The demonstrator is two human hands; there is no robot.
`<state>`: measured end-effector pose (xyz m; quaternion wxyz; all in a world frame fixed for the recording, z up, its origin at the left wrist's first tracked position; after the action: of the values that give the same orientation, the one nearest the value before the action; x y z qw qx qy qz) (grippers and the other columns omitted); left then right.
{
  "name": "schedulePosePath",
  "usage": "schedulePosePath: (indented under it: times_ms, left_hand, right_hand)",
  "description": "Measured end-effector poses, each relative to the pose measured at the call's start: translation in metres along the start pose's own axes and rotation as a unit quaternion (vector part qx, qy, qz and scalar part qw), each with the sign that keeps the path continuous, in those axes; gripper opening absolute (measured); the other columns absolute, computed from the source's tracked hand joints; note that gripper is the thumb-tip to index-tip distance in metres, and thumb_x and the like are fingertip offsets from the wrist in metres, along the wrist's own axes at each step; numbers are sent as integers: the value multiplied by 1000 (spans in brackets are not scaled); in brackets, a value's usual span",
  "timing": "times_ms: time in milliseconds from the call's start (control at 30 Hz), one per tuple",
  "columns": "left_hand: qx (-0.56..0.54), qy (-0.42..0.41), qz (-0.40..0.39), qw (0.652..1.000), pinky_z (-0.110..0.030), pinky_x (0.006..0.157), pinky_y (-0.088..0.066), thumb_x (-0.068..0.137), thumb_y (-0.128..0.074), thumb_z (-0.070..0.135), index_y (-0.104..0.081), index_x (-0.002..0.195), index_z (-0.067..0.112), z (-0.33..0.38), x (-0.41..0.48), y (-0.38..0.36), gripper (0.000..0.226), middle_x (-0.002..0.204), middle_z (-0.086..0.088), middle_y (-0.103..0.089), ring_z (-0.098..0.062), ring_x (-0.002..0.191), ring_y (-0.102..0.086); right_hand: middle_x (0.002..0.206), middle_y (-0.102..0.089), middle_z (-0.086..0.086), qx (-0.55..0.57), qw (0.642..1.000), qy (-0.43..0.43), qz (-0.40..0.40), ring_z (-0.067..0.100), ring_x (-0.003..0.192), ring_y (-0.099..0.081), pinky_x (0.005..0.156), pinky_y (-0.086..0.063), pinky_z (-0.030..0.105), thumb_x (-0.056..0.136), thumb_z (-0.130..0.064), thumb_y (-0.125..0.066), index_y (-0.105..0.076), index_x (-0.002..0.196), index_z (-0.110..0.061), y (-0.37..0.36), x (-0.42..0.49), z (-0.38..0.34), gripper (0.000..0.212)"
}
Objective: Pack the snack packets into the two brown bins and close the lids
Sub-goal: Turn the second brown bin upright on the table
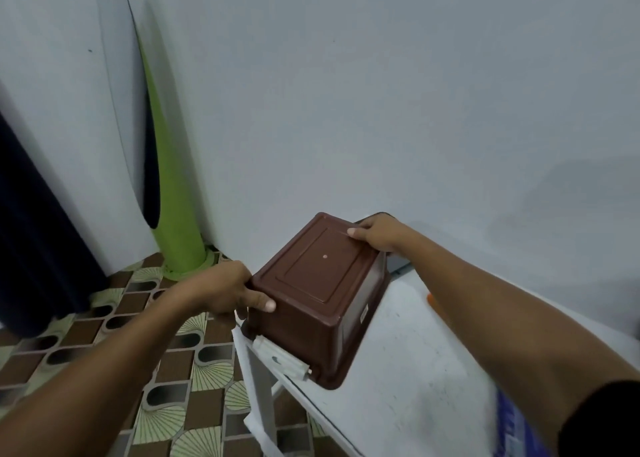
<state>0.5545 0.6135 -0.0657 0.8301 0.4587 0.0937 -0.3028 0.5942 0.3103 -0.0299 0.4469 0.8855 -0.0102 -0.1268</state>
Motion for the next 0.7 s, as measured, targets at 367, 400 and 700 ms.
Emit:
schedulePosePath:
  times_ms: [367, 400, 700]
  left_hand:
    - [-321, -143, 134, 927, -34, 61, -64, 66, -82, 29, -68, 127, 28, 55, -28, 50, 62, 95, -32, -72, -40, 76, -73]
    - [-322, -161, 137, 923, -34, 64, -64, 69, -80, 24, -65, 134, 29, 63, -29, 50, 66, 99, -32, -72, -43, 82, -73]
    - [-383, -331, 137, 851, -35, 80, -62, 85, -70, 9, -53, 145, 39, 121, -41, 19, 69, 116, -3, -77, -27, 94, -75]
  right_hand:
    - [87, -72, 2, 216, 968, -36, 119, 19, 78, -67, 74, -60, 38, 96, -30, -64, -75, 94, -19, 78, -91, 38, 15]
    - [83, -72, 0, 241, 961, -32, 136, 18, 75, -66, 72, -59, 36, 95, -28, -65, -75, 93, -21, 84, -106, 43, 12]
    - [94, -77, 3, 395, 856, 52, 329, 17, 81, -73, 76, -59, 34, 92, -5, -67, -72, 106, -14, 83, -260, 87, 18]
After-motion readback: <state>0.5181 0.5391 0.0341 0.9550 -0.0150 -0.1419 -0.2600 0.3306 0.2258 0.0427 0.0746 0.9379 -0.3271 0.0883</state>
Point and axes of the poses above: each hand's wrist, its own x-axis towards the middle knuckle, its own y-axis out of the back of the hand, z = x × y, the point moved 9 cm from there along x, towards the middle knuckle
